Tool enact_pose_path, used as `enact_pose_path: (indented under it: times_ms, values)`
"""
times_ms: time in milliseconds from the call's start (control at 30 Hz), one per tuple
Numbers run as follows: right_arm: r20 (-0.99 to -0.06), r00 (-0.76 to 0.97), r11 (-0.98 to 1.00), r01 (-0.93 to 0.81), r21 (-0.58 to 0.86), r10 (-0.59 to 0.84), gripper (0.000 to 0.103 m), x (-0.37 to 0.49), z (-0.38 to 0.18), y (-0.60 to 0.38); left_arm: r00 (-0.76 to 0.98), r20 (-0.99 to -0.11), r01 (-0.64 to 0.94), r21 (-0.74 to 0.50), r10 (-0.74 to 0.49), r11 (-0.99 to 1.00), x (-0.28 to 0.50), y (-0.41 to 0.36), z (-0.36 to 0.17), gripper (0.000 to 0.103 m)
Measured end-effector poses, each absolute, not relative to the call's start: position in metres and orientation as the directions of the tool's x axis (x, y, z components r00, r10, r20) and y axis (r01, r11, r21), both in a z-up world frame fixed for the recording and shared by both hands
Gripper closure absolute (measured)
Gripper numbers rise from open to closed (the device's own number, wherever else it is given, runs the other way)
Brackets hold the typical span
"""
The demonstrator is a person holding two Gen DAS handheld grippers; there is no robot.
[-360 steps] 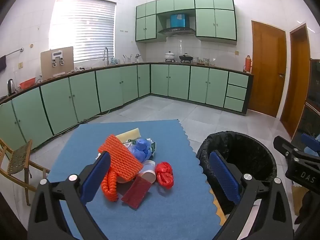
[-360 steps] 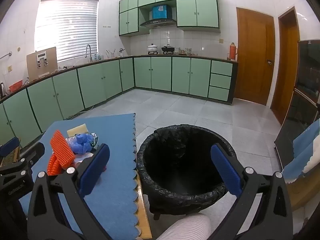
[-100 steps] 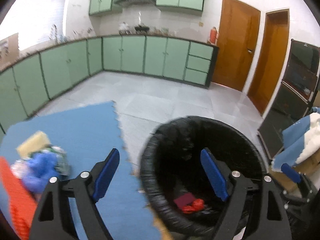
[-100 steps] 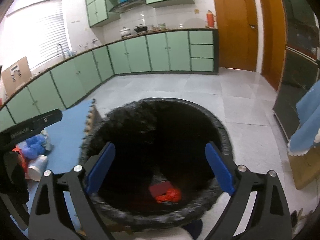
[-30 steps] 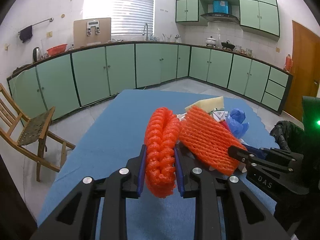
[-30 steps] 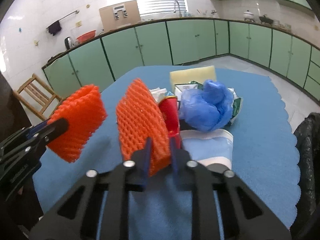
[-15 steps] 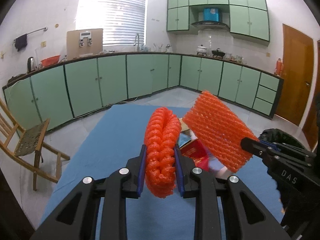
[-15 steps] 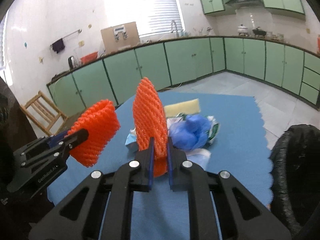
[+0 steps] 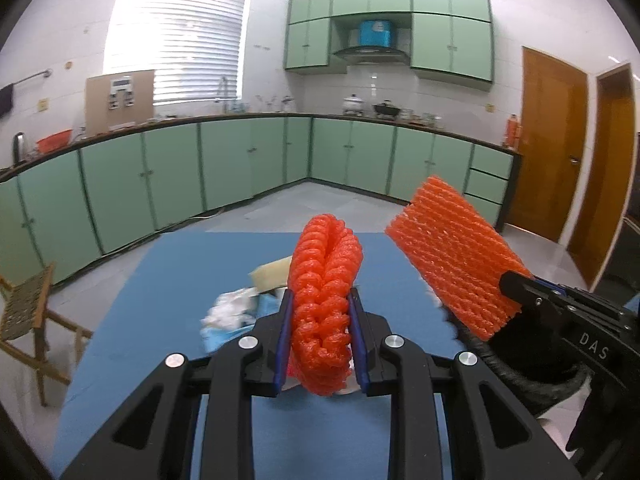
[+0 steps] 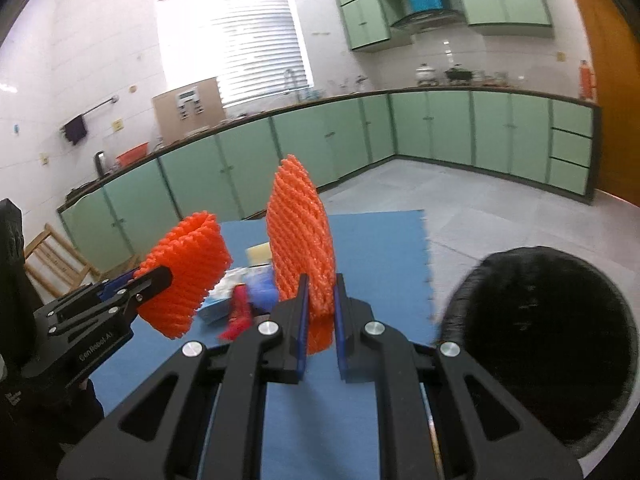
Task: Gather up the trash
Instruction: 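Carry both orange foam nets over the bin and open both grippers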
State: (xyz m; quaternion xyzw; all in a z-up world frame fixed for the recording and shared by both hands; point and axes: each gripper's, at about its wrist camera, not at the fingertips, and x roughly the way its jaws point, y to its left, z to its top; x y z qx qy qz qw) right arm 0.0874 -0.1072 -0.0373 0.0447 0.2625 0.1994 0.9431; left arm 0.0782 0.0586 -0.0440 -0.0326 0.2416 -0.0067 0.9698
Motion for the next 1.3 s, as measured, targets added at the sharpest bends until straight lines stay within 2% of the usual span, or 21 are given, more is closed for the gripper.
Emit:
enact_pose_path:
  times_ms: [567,833,1133,1233,1300]
  values:
    - [-0.495,0.863,0.988,-0.031,0.153,0.104,0.093,0.090,-0.056,-0.266,0.842,-0.458,0.279,-0.085,-0.286,0.956,0.132,-0.084,-0.042,0.077]
    - [-0.538,0.843,0.985,0.085,0.150,0.009,0.093,0.095,-0.088,-0.328,0.794,-0.498,0.361,-0.076,-0.349,0.930,0.163,-0.149,-0.061,0.077]
    - [-0.611,0.791,0.976,0.158,0.152,-0.033,0.092,0.108,-0.137,-0.366,0.712,-0.598,0.409,-0.073,-0.369,0.909,0.202,-0.207,-0.099,0.077]
    - [-0.631,0.775,0.972,0.179,0.154,-0.043,0.088,0.114,-0.147,-0.370,0.694,-0.617,0.418,-0.076,-0.372,0.905,0.207,-0.217,-0.107,0.074]
    - [-0.640,0.767,0.970,0.190,0.153,-0.049,0.080,0.117,-0.150,-0.372,0.673,-0.633,0.423,-0.094,-0.382,0.901,0.213,-0.218,-0.111,0.060]
